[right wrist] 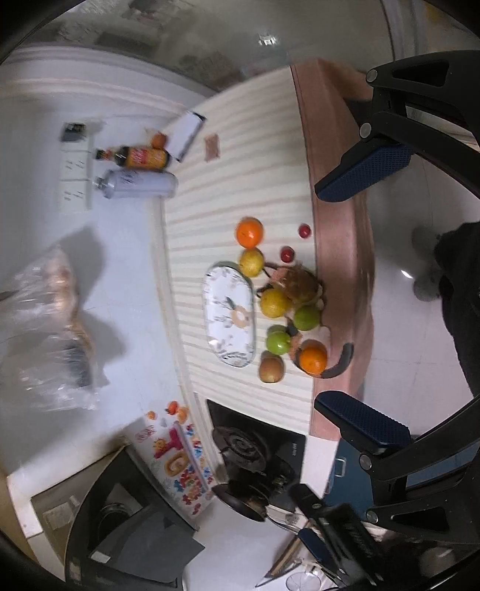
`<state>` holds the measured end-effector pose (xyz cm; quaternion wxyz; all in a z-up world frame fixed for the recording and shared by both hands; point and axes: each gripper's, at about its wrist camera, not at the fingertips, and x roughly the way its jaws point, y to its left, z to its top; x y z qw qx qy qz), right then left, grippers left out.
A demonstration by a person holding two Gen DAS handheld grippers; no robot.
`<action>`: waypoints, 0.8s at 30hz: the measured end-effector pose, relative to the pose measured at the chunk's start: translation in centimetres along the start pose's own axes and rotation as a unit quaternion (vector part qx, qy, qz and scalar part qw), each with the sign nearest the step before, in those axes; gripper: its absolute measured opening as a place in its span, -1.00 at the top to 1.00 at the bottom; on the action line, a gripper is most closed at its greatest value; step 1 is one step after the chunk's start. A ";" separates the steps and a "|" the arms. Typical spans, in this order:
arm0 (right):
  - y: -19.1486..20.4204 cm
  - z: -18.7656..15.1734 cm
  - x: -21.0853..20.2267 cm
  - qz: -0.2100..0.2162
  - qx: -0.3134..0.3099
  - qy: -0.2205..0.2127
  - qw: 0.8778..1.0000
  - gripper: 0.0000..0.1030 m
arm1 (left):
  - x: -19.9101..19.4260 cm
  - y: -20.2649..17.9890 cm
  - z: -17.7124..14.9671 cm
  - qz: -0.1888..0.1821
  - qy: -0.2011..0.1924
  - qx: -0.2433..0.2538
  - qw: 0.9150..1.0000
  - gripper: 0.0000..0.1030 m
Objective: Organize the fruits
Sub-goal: 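Grasp the brown kiwi with the left tool while the right tool grasps the yellow lemon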
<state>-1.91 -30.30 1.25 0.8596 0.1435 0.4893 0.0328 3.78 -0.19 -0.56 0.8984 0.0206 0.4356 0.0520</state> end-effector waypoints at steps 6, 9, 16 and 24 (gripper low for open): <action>-1.8 0.5 8.7 0.028 0.011 0.059 0.998 -1.00 | 6.5 1.3 -0.6 0.058 0.047 -0.013 0.997 -1.00; -2.6 0.6 13.2 0.025 0.028 0.085 0.996 -0.99 | 10.3 2.5 -0.4 0.056 0.091 -0.020 0.994 -1.00; -3.7 1.6 23.7 0.022 0.084 0.157 0.984 -0.95 | 20.3 4.2 1.5 0.031 0.174 -0.027 0.984 -0.99; -2.2 4.7 34.5 0.003 0.127 0.208 0.970 -0.69 | 32.9 4.0 4.0 -0.042 0.261 -0.007 0.964 -0.93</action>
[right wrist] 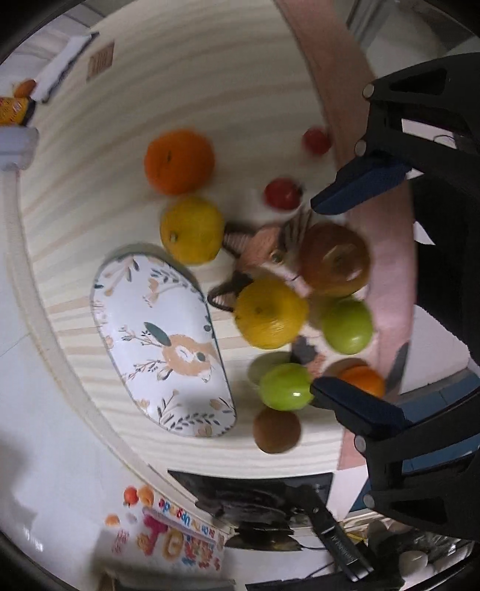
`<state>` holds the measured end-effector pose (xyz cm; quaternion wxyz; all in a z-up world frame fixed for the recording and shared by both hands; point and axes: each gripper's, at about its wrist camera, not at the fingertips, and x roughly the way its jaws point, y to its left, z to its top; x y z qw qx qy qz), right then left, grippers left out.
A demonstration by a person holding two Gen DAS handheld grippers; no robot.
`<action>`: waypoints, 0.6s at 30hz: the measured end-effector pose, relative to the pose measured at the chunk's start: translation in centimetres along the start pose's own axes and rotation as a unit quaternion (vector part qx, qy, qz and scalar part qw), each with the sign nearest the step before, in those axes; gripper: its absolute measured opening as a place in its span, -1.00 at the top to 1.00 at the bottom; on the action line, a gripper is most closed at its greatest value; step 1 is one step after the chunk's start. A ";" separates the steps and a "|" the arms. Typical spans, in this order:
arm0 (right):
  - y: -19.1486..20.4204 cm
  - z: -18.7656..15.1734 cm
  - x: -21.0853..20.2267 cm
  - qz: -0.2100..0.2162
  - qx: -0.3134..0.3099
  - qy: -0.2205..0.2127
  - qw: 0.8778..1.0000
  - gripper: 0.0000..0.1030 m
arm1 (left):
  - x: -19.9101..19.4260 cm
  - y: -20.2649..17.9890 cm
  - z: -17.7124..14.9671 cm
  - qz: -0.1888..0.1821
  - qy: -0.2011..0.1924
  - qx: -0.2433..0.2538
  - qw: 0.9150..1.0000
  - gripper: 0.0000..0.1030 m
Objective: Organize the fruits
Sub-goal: 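Grasp the brown kiwi with the left tool while the right tool grasps the yellow lemon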
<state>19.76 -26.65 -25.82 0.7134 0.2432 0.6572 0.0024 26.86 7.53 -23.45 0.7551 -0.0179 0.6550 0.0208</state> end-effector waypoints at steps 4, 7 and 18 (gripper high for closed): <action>1.2 2.3 4.0 -0.012 0.016 0.040 0.999 -0.60 | 4.5 -0.4 2.9 -0.021 0.048 0.022 0.998 -0.93; 1.9 3.4 6.2 -0.016 0.020 0.058 0.998 -0.57 | 7.0 -0.6 4.2 -0.037 0.075 0.032 0.996 -0.93; 3.0 4.8 10.9 -0.030 0.005 0.110 0.993 -0.31 | 11.8 -2.6 5.4 -0.043 0.129 0.062 0.989 -0.93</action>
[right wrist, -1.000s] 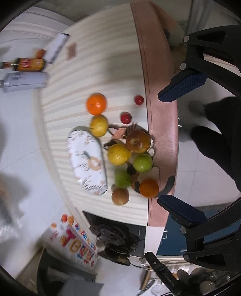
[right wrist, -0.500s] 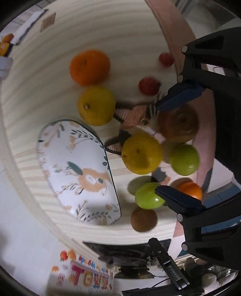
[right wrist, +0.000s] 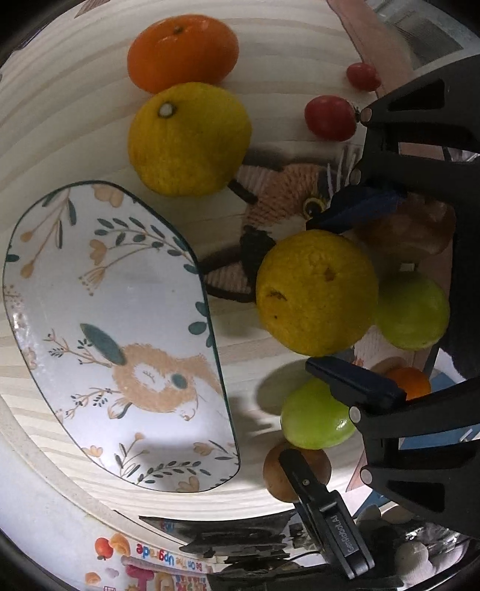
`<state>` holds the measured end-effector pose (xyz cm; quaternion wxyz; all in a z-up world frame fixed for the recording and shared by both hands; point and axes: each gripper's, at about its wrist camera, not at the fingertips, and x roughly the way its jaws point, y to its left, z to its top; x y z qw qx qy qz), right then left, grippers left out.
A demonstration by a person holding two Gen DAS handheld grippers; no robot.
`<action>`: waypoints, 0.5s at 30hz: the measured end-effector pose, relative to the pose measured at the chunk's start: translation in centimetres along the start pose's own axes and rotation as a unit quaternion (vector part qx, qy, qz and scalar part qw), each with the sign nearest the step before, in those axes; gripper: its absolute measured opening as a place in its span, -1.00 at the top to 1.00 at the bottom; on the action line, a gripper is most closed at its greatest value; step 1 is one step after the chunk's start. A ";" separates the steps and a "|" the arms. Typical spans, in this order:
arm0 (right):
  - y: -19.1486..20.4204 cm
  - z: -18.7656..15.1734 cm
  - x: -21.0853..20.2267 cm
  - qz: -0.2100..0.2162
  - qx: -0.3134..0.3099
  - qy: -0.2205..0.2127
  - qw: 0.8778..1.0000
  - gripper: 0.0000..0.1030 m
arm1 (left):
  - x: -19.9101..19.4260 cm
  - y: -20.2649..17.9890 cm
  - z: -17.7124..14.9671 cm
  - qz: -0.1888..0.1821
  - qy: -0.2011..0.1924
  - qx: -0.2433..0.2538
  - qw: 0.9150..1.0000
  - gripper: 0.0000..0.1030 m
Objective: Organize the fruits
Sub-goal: 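Grasp the brown kiwi with the left tool while the right tool grasps the yellow lemon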
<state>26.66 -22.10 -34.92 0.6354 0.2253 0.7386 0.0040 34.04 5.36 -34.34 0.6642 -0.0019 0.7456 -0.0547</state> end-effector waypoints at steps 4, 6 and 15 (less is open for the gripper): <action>0.2 0.5 0.4 0.009 -0.005 0.005 1.000 -0.30 | 0.6 -0.5 0.1 -0.009 0.004 -0.014 1.000 -0.49; 0.4 0.7 0.5 0.009 -0.008 0.006 1.000 -0.30 | 0.7 -0.7 -0.1 -0.013 0.003 -0.021 1.000 -0.32; 0.4 0.3 -0.2 0.000 -0.026 0.001 1.000 -0.29 | 0.9 -3.0 -1.1 0.018 -0.029 -0.017 0.999 -0.31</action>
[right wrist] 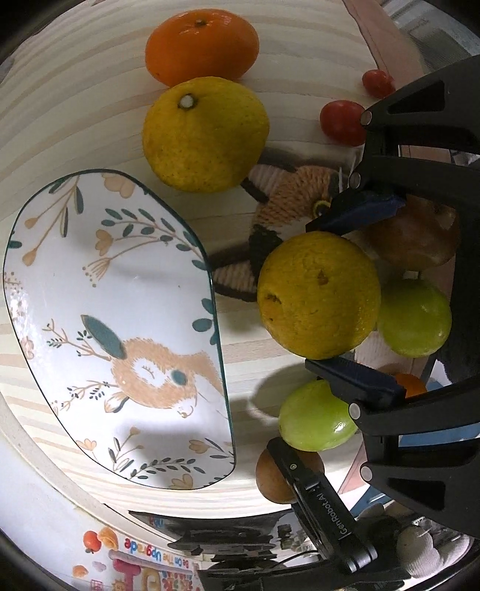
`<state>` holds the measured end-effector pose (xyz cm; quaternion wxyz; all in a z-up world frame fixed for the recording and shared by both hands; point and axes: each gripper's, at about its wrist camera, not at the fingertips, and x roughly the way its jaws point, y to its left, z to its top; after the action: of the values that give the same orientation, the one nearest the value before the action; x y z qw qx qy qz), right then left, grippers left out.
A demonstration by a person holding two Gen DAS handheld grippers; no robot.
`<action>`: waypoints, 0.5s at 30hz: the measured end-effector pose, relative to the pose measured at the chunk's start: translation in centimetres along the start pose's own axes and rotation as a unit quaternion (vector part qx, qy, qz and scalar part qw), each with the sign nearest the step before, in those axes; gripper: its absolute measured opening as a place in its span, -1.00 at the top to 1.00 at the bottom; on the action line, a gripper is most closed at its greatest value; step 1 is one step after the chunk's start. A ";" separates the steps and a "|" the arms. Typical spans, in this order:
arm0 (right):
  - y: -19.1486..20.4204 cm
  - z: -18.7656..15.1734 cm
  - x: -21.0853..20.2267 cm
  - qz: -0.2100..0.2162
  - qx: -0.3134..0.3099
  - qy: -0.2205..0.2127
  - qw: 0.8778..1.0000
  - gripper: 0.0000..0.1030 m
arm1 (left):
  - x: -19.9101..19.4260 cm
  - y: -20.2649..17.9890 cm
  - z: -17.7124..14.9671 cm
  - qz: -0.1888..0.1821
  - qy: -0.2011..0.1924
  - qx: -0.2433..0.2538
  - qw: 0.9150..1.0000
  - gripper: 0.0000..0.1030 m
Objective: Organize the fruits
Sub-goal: 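Grasp the brown kiwi with the left tool while the right tool grasps the yellow lemon, then carry the kiwi and lemon onto the deer plate and release both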
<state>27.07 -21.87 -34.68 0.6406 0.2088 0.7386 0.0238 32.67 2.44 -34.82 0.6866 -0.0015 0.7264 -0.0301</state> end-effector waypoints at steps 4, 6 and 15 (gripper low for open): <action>1.0 -0.4 -0.4 -0.006 -0.013 -0.005 1.000 -0.29 | -0.9 -1.3 -1.0 0.002 -0.007 0.007 1.000 -0.31; 1.3 -0.5 -1.1 -0.002 -0.016 -0.010 1.000 -0.29 | -2.3 -1.7 -2.0 0.003 -0.016 0.013 1.000 -0.31; 3.2 2.7 -7.5 0.034 -0.032 -0.062 0.997 -0.29 | -11.0 -5.4 -1.6 -0.041 -0.078 0.038 0.995 -0.31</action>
<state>31.29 -22.11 -27.15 0.6907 0.2143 0.6884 0.0567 31.47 -2.37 -23.47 0.7391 -0.0074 0.6682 -0.0855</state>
